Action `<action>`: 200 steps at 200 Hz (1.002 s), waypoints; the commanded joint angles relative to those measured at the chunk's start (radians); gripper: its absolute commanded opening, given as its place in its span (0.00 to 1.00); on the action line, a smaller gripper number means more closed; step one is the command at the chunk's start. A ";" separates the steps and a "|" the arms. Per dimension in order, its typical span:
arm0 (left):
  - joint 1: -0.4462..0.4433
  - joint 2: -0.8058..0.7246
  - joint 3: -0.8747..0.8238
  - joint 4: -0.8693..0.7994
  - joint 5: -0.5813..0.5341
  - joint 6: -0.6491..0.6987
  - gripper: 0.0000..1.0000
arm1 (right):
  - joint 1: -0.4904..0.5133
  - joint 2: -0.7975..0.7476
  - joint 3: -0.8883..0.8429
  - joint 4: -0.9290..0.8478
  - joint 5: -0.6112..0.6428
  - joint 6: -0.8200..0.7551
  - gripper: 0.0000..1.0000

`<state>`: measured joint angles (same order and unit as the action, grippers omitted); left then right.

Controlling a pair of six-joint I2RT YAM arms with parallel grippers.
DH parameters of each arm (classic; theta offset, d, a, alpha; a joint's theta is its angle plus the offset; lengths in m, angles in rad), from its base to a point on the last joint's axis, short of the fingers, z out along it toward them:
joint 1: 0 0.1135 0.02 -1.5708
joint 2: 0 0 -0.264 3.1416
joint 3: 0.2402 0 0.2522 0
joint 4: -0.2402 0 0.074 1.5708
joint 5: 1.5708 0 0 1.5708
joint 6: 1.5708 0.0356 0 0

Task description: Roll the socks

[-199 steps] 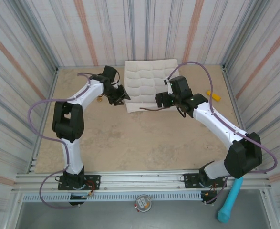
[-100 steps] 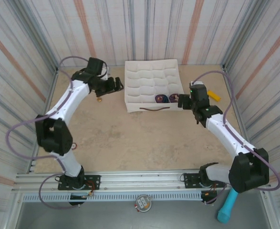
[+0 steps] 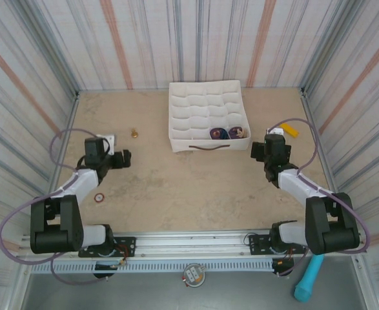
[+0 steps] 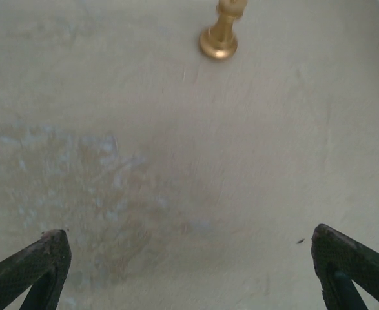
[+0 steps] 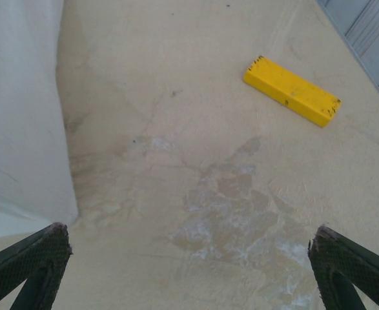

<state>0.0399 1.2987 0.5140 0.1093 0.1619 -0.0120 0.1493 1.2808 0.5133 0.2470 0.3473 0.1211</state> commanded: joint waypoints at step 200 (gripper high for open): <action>-0.052 0.209 -0.104 0.680 -0.136 0.073 0.99 | -0.172 0.263 -0.124 0.594 -0.309 -0.040 0.99</action>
<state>-0.0128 1.5131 0.3912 0.7677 0.0494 0.0349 -0.0154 1.5478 0.3763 0.8589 0.0685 0.0811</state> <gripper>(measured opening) 0.986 0.989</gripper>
